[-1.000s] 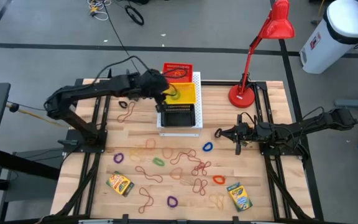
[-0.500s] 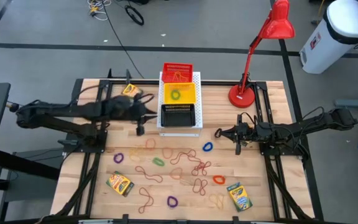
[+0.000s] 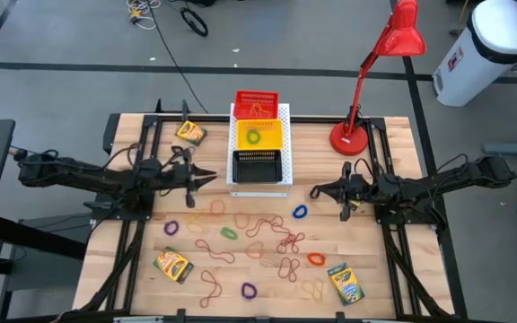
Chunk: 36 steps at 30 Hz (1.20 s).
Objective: Pick & Place Office Desk Supplies
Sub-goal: Put the yellow crayon box into the black bin on the shelf
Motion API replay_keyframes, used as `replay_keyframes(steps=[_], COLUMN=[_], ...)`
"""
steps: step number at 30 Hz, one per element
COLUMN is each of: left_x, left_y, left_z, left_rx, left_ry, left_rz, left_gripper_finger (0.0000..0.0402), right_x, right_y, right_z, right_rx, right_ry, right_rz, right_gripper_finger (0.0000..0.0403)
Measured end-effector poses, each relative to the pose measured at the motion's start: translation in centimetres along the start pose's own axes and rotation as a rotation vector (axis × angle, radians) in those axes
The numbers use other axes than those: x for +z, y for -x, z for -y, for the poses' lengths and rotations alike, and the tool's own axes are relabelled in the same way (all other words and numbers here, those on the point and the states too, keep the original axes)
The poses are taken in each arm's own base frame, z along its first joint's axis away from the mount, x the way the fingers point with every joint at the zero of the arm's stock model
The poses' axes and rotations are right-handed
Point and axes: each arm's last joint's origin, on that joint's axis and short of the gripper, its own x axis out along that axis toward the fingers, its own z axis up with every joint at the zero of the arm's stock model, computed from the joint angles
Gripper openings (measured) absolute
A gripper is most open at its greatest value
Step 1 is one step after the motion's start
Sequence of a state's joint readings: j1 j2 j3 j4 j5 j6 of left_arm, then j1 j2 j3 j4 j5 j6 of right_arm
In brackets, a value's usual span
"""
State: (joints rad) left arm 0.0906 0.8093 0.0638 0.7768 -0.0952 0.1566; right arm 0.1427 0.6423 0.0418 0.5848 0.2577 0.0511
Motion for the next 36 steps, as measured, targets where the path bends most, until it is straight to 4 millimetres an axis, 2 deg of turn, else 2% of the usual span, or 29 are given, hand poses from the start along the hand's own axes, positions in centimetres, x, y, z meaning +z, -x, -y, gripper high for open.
replay_keyframes(steps=[2, 6, 8, 13, 18, 22, 27, 36], left_x=[-0.7, -1.0, -1.0, -1.1, -1.1, -1.1, -1.1, -1.1], left_y=[0.7, 0.8, 0.7, 0.7, 0.7, 0.7, 0.7, 0.7], left_z=[0.0, 0.1, 0.1, 0.1, 0.1, 0.1, 0.1, 0.1], left_rx=[0.007, 0.009, 0.009, 0.010, 0.010, 0.010, 0.010, 0.010], left_ry=[0.004, 0.010, 0.010, 0.009, 0.009, 0.009, 0.009, 0.009], left_rz=[0.039, 0.023, 0.018, 0.009, 0.009, 0.009, 0.009, 0.009], left_gripper_finger=[0.0062, 0.0062, 0.0062, 0.0062, 0.0062, 0.0062, 0.0062, 0.0062], right_x=[0.1, 1.3, 1.8, 2.7, 2.6, 2.3, 1.6, -2.7], right_y=[0.0, -0.5, -0.8, -1.1, -1.4, -1.3, -1.2, -1.1], right_z=[0.0, -0.5, -0.8, -2.4, -4.7, -6.1, -7.0, -7.3], right_rx=[0.009, 0.056, 0.021, -0.190, -0.308, -0.431, -0.576, -0.651], right_ry=[-0.041, -0.125, -0.160, -0.170, -0.170, -0.144, -0.140, -0.090], right_rz=[0.007, -0.048, -0.167, -0.482, -0.764, -0.950, -1.120, -1.277], right_gripper_finger=[0.0005, 0.0005, 0.0005, 0.0005, 0.0005, 0.0010, 0.0047, 0.0105])
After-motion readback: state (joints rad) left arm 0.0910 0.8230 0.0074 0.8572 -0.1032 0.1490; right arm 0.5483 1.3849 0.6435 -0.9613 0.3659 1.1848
